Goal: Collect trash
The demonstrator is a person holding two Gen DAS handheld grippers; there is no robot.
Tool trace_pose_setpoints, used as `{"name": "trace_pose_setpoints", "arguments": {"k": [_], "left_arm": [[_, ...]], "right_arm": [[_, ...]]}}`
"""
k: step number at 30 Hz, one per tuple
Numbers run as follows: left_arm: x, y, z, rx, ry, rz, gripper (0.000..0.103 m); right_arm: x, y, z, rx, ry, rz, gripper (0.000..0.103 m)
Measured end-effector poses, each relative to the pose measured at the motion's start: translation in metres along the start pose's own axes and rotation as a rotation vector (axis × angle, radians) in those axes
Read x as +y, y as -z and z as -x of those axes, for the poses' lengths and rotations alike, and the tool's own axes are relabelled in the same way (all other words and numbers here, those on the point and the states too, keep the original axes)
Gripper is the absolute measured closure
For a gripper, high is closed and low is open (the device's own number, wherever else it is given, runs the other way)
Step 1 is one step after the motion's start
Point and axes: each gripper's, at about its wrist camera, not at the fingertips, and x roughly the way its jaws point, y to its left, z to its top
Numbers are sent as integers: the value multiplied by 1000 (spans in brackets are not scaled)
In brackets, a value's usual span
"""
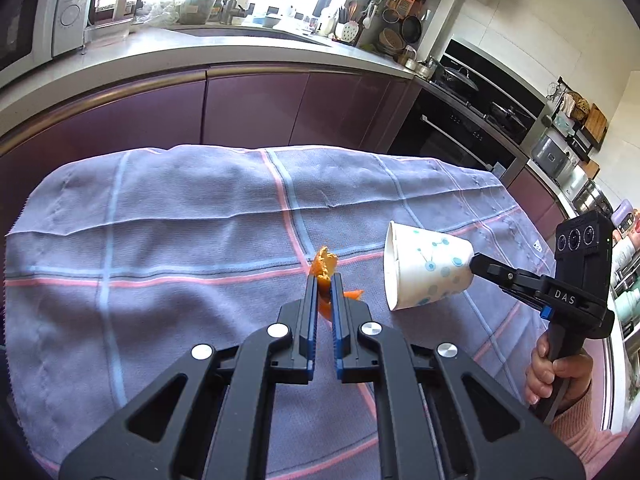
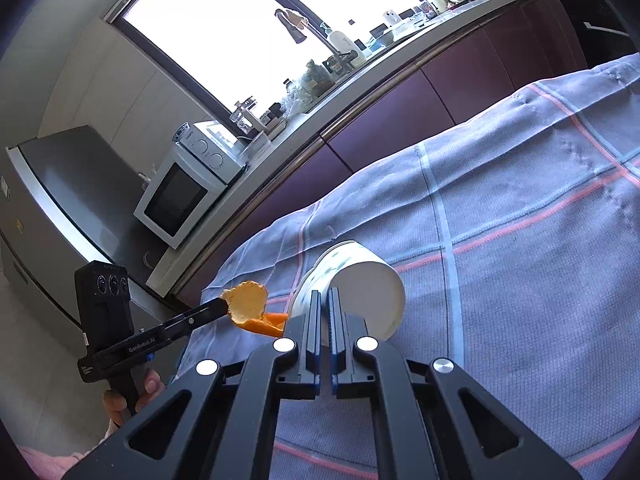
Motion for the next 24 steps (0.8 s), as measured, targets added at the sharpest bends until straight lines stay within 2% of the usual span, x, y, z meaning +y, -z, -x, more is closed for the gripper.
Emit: {"name": "trace_pose_setpoints", "arguments": {"k": [9, 13, 16, 20, 22, 23, 24], "left_arm": [[15, 42, 56, -22, -32, -22, 96], [21, 59, 62, -9, -43, -12, 96], [28, 70, 60, 9, -49, 8, 92], [30, 76, 52, 28, -57, 17, 75], [29, 78, 48, 38, -63, 14, 72], [29, 79, 47, 45, -64, 17, 71], [29, 80, 44, 53, -65, 21, 70]], "right_arm": [[9, 26, 6, 49, -39, -14, 101], [10, 31, 2, 61, -25, -16, 101], [9, 31, -1, 56, -4, -32, 90], [6, 29, -3, 44, 9, -56, 80], [5, 29, -4, 39, 14, -63, 75], [5, 27, -5, 34, 20, -68, 67], [5, 26, -6, 29, 22, -72, 64]]}}
